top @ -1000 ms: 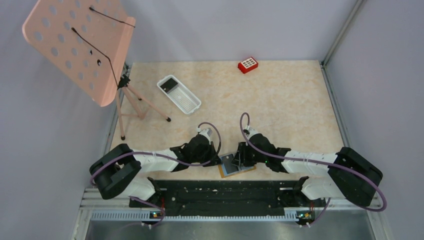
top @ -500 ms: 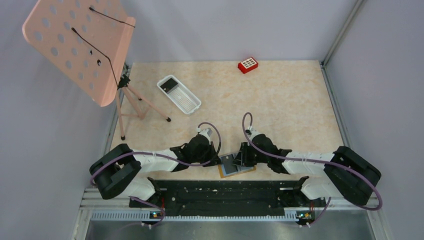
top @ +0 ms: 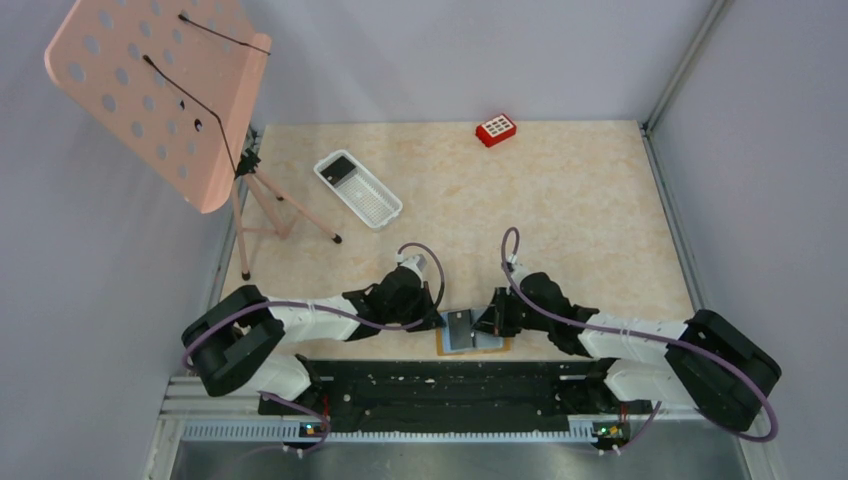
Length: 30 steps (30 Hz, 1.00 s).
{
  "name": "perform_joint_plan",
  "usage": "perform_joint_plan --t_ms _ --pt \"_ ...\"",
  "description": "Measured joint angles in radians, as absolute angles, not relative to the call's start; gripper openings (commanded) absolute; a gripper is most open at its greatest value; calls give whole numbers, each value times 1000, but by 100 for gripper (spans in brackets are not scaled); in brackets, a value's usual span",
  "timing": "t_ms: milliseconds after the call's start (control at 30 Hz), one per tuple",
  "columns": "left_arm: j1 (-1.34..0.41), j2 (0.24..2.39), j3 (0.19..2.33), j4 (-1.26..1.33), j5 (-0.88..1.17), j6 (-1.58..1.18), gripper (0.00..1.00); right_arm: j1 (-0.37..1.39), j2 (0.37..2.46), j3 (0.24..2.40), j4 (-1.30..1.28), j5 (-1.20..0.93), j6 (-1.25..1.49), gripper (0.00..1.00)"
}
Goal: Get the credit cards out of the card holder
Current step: Remove the credit card from the card holder.
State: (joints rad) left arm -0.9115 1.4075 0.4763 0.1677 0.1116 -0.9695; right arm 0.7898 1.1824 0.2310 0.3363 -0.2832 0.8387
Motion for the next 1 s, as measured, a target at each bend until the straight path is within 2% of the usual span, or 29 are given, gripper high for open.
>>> perform_joint_plan --t_ms 733,1000 --pt "-912 1467 520 183 116 -970 0 662 984 210 125 -322 778 0" --pt "-912 1465 522 179 116 -969 1 588 939 278 -49 -310 742 0"
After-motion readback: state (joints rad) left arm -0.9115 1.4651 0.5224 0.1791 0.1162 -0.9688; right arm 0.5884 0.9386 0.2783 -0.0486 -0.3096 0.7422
